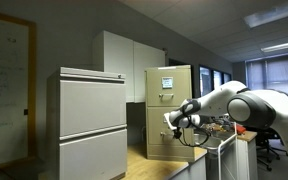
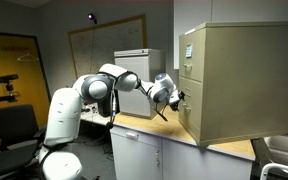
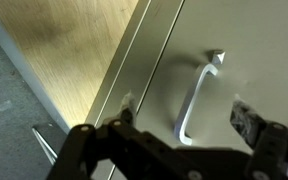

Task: Open the bottom drawer of the right cabinet

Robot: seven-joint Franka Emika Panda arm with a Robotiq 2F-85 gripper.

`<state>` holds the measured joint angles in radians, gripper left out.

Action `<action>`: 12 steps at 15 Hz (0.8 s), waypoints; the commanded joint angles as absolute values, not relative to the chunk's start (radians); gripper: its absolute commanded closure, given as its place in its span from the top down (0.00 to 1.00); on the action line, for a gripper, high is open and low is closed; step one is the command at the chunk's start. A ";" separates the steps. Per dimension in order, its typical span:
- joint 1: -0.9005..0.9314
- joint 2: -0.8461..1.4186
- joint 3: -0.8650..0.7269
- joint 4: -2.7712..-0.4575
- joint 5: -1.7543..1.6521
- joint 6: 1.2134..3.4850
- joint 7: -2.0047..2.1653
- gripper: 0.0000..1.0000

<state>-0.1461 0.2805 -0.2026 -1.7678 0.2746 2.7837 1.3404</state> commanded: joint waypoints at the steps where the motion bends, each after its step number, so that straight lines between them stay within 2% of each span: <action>1: -0.122 0.381 -0.247 -1.635 0.215 2.731 1.456 1.00; 10: -0.103 0.529 -0.269 -1.493 0.140 2.587 1.509 0.99; 11: -0.104 0.532 -0.266 -1.485 0.136 2.574 1.503 0.75; 12: -0.105 0.530 -0.263 -1.481 0.131 2.551 1.497 0.75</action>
<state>-0.1079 0.4802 -0.2560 -1.5512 0.1586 2.6245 1.4720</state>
